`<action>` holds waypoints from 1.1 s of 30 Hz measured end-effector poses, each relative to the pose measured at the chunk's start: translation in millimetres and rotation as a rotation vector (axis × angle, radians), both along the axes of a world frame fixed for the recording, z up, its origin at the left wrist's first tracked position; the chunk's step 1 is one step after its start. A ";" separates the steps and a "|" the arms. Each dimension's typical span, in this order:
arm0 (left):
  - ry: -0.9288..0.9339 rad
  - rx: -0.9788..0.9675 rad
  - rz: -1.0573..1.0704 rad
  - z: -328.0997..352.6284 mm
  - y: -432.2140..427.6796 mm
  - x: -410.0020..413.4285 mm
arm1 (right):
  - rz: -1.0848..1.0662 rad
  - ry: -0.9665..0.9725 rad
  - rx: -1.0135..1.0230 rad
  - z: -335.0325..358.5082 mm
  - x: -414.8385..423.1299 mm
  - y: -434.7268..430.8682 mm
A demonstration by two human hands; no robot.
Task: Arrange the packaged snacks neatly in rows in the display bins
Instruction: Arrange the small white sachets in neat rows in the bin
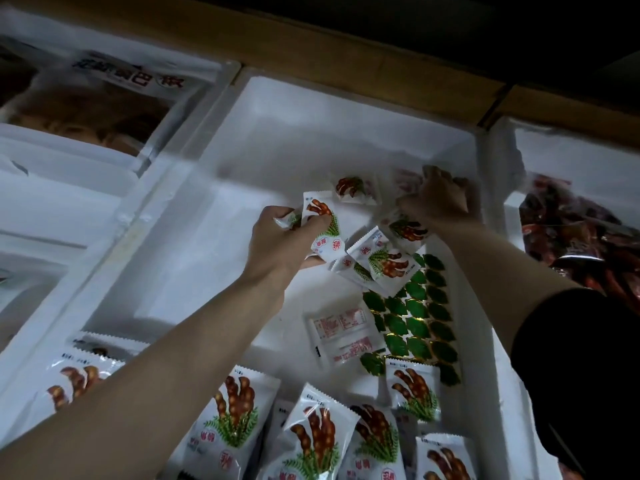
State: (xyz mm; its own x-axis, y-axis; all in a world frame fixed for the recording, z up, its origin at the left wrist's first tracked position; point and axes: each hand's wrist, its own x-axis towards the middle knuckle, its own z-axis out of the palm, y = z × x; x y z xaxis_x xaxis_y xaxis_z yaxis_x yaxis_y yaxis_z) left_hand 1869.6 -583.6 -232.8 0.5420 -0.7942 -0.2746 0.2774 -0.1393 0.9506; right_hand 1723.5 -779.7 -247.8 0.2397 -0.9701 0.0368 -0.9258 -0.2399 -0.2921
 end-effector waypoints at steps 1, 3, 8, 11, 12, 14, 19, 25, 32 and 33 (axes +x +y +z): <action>0.009 0.006 0.003 0.0 0.4 0.3 | -0.004 -0.001 -0.002 1.7 -0.8 0.8; 0.018 0.029 0.010 -1.0 2.4 2.4 | 0.025 -0.001 -0.003 4.5 -1.2 6.7; 0.109 0.067 0.084 0.3 12.0 4.8 | 0.221 -0.064 0.075 5.9 9.2 48.6; 0.116 0.075 0.165 6.7 20.6 6.3 | 0.392 -0.144 0.096 6.0 12.7 90.4; 0.114 0.078 0.184 8.7 24.2 7.9 | 0.462 -0.151 0.093 6.3 13.2 102.0; 0.108 0.078 0.214 11.9 32.1 11.9 | 0.554 -0.161 0.141 8.0 13.5 118.2; 0.112 0.088 0.284 16.8 46.8 22.9 | 0.548 -0.203 0.106 16.2 29.7 122.6; 0.027 0.123 0.279 21.3 62.6 32.4 | 0.367 -0.245 0.268 7.1 87.2 113.6; -0.013 0.137 0.337 27.7 82.3 38.1 | 0.354 -0.295 0.154 -6.9 113.4 131.3; -0.024 0.140 0.348 28.3 85.7 38.4 | 0.389 -0.291 0.123 -5.8 114.2 134.0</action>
State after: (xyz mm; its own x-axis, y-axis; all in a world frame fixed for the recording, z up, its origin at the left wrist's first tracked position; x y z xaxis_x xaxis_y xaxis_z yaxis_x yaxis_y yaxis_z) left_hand 1907.9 -497.9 -204.5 0.7806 -0.5169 -0.3514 0.3087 -0.1700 0.9359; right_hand 1837.7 -645.7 -253.6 0.5816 -0.8121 0.0471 -0.6504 -0.4991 -0.5726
